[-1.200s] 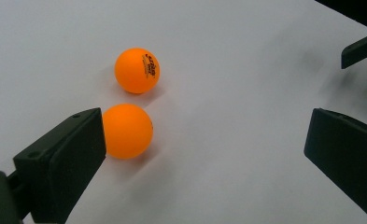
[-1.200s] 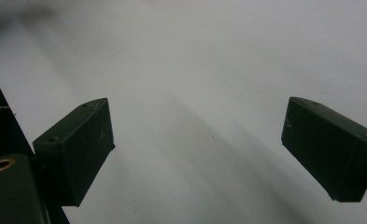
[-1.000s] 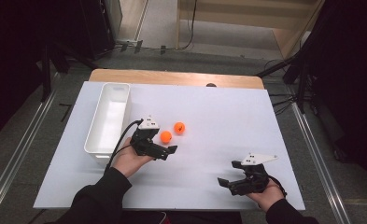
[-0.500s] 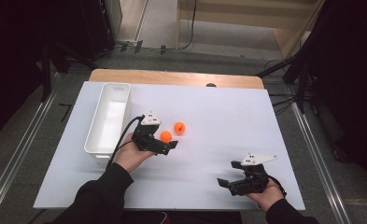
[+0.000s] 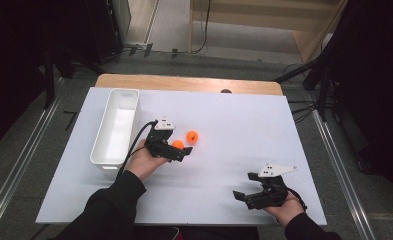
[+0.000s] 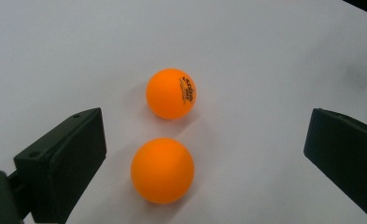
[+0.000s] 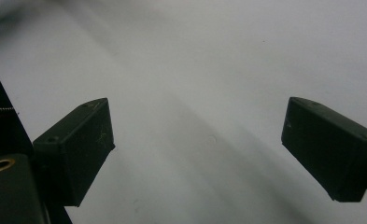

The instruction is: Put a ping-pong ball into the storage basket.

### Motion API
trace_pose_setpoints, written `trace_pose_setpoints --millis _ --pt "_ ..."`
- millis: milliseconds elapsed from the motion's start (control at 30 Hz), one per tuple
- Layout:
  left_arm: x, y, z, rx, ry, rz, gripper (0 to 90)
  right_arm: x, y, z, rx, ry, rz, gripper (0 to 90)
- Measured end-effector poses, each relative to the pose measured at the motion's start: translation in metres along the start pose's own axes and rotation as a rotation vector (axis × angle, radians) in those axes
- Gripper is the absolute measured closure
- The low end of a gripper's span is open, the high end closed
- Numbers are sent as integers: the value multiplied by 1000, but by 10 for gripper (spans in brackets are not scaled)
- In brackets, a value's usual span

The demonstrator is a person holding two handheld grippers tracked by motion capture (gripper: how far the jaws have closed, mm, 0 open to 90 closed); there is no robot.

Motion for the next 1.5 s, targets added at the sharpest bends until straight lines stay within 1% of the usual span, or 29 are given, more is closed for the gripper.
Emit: trace_pose_setpoints --millis 33,167,300,367,433,533,667,733,1033,1200,1233,1300,1400,1500 --pt "0 -1 1 3 -1 6 0 0 0 0 2 -2 3 78" --pt "3 -3 5 5 0 9 0 0 -1 0 3 -3 2 78" --pt "4 -3 8 0 11 4 0 0 0 0 1 -2 2 78" --pt "5 -4 8 -5 23 -6 0 0 0 0 1 0 0 78" --pt "5 -6 9 3 28 -7 0 0 0 0 0 0 1 78" --pt "4 -8 11 13 29 -11 0 0 0 -1 3 -2 -3 78" --pt "3 -8 12 8 22 -8 0 0 0 -1 3 -3 -4 78" --pt "3 -7 12 2 32 -10 0 0 0 -1 3 -3 -3 78" --pt "-6 -8 18 17 6 5 0 0 -1 0 3 -3 -5 78" --pt "-10 -8 21 16 -3 -1 0 -1 -1 0 3 -7 -1 78" --pt "-12 -9 22 23 -7 4 0 -1 -1 0 2 -7 -3 77" --pt "-13 -9 22 23 -11 6 0 -1 -1 0 2 -5 -6 77" --pt "-15 -10 24 31 -19 5 0 -1 -1 0 1 -5 -7 78" --pt "-17 -11 25 30 -32 7 0 -1 -2 0 3 -10 -7 78"
Point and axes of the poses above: each handheld gripper's, and its own axes: z roughly forward along the jaws, x roughly out of its top, y roughly to its right, the point moved 9 cm from there along z, roughly forward along the jaws
